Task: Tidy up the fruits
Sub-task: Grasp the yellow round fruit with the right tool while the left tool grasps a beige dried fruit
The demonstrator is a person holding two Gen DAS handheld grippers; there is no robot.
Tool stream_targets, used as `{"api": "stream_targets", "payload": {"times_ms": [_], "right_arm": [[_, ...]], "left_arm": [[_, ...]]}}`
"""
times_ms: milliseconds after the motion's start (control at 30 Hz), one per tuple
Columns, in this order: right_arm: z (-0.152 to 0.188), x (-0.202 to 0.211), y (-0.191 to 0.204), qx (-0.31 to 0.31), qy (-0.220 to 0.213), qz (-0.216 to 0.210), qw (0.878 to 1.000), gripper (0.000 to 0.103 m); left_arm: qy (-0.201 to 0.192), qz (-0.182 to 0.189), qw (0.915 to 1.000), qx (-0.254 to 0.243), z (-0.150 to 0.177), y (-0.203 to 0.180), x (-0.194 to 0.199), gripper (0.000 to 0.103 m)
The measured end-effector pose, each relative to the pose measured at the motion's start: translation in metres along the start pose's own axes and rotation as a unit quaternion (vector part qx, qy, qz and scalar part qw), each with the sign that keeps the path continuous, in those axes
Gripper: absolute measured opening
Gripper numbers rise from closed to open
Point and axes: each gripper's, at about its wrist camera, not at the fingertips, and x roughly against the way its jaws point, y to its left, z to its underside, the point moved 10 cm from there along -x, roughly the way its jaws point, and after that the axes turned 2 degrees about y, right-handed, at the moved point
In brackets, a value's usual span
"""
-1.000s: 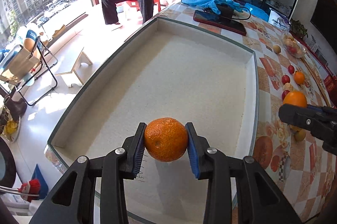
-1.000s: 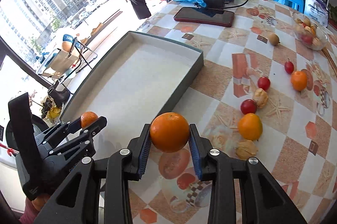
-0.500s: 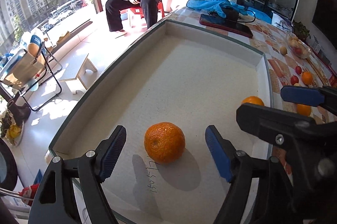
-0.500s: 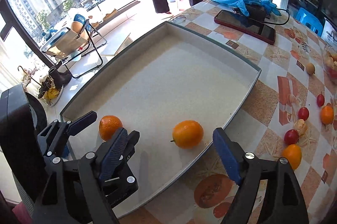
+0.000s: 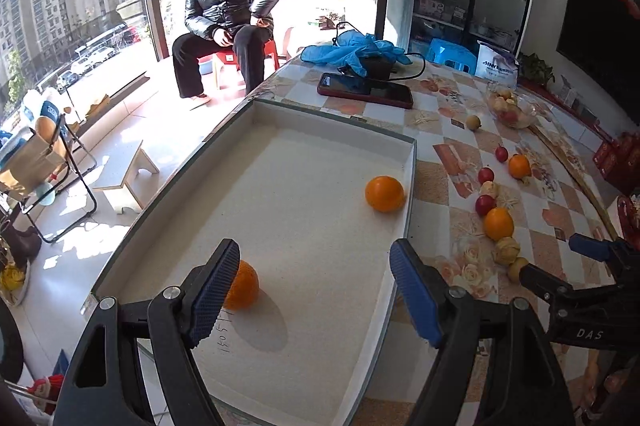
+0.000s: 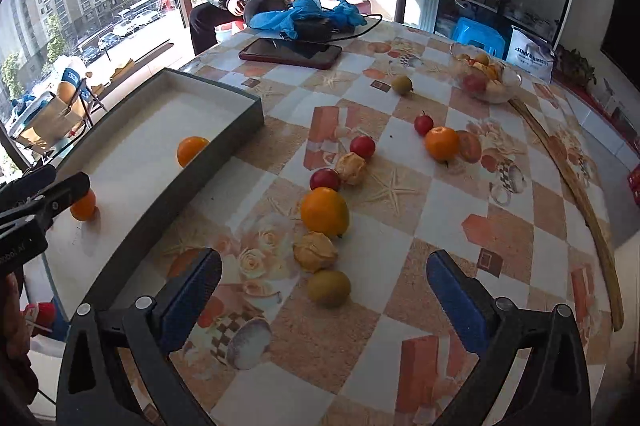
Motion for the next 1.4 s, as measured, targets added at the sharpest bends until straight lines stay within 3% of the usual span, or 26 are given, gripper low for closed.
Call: {"api": "stream_targets", "payload": {"times_ms": [100, 200, 500, 567, 600, 700, 767, 800, 967, 1233, 1400], "right_arm": [[0.032, -0.018, -0.029, -0.035, 0.037, 0.006, 0.999, 0.103], [0.045, -0.025, -0.036, -0.050, 0.044, 0.003, 0.998, 0.103], [0.021, -0.035, -0.003, 0.000, 0.014, 0.011, 1.000, 0.102], [0.017, -0.038, -0.002, 0.001, 0.010, 0.010, 1.000, 0.080], [0.014, -0.038, -0.003, -0.003, 0.006, 0.007, 1.000, 0.078], [0.012, -0.036, -0.008, -0.007, 0.001, 0.005, 1.000, 0.054], [0.013, -0.033, -0.013, -0.009, -0.002, 0.004, 1.000, 0.032], [0.014, -0.032, -0.017, -0.011, -0.003, 0.007, 1.000, 0.030], [0.029, -0.021, -0.054, -0.044, -0.008, 0.020, 0.999, 0.030], [0.077, 0.013, -0.113, -0.051, -0.032, 0.082, 0.995, 0.030], [0.090, 0.022, -0.137, -0.101, -0.046, 0.068, 0.991, 0.030]], "left_arm": [[0.007, 0.025, 0.9994, -0.023, 0.005, -0.033, 0.000, 0.081], [0.018, 0.028, 0.9984, -0.046, 0.013, -0.058, -0.004, 0.081], [0.035, 0.029, 0.9973, -0.057, 0.022, -0.067, -0.009, 0.081], [0.036, 0.031, 0.9972, -0.057, 0.020, -0.068, -0.008, 0.081], [0.036, 0.032, 0.9971, -0.059, 0.018, -0.071, -0.009, 0.081], [0.038, 0.040, 0.9963, -0.065, 0.017, -0.084, -0.012, 0.081], [0.043, 0.051, 0.9954, -0.069, 0.017, -0.096, -0.017, 0.081], [0.048, 0.055, 0.9949, -0.070, 0.019, -0.102, -0.021, 0.081], [0.074, 0.075, 0.9918, -0.073, 0.031, -0.134, -0.040, 0.081], [0.094, 0.099, 0.9856, -0.100, 0.046, -0.186, -0.051, 0.081], [0.123, 0.101, 0.9838, -0.083, 0.051, -0.208, -0.068, 0.080]]}}
